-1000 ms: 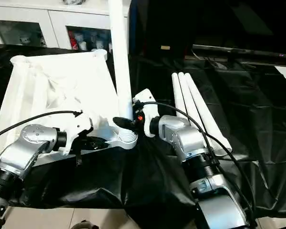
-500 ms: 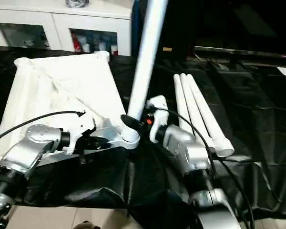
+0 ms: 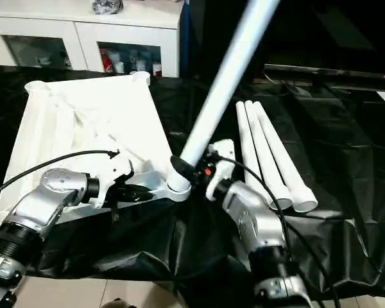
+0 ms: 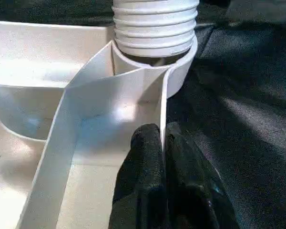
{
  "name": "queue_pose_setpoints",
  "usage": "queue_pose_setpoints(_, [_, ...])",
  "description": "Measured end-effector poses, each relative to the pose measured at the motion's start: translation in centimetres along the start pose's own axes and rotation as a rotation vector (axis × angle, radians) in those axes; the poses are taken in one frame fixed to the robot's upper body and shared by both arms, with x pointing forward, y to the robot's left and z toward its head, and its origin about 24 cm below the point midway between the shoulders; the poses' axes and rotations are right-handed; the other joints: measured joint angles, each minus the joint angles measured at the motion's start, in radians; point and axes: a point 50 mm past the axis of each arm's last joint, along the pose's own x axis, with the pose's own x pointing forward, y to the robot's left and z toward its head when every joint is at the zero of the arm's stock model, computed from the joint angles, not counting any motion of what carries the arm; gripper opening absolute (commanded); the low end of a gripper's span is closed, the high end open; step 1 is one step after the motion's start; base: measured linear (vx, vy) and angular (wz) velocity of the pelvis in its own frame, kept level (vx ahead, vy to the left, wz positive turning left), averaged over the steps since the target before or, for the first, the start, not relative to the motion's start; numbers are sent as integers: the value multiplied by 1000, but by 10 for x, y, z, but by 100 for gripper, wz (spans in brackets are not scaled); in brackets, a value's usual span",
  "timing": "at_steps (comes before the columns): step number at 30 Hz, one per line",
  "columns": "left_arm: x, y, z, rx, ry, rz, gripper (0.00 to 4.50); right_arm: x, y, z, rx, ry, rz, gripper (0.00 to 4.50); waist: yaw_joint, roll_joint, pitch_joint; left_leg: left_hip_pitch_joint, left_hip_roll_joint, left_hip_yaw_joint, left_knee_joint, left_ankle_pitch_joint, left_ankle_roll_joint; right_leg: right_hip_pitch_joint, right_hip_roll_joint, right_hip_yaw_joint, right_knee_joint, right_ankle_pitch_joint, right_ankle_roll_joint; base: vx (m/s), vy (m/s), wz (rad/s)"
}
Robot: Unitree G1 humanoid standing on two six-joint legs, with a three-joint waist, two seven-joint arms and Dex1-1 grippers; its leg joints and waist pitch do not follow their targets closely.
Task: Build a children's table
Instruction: Insert table leg to table base
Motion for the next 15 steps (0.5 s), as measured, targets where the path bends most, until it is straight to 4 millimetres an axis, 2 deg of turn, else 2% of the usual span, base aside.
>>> queue_pose_setpoints(8, [1, 0, 0, 2, -2, -4, 0, -1, 8, 5, -212, 73, 38, 189, 0, 3, 0, -1, 0, 0, -1, 0, 0, 1, 0, 0, -3, -1, 1, 0, 0, 0])
queue_pose_setpoints(15, [1, 1, 0, -2, -1, -1, 0, 3, 10, 8, -271, 124, 72, 189, -5, 3, 0, -1, 0, 0, -2, 0, 0, 1, 0, 0, -3, -3, 5, 0, 0, 0])
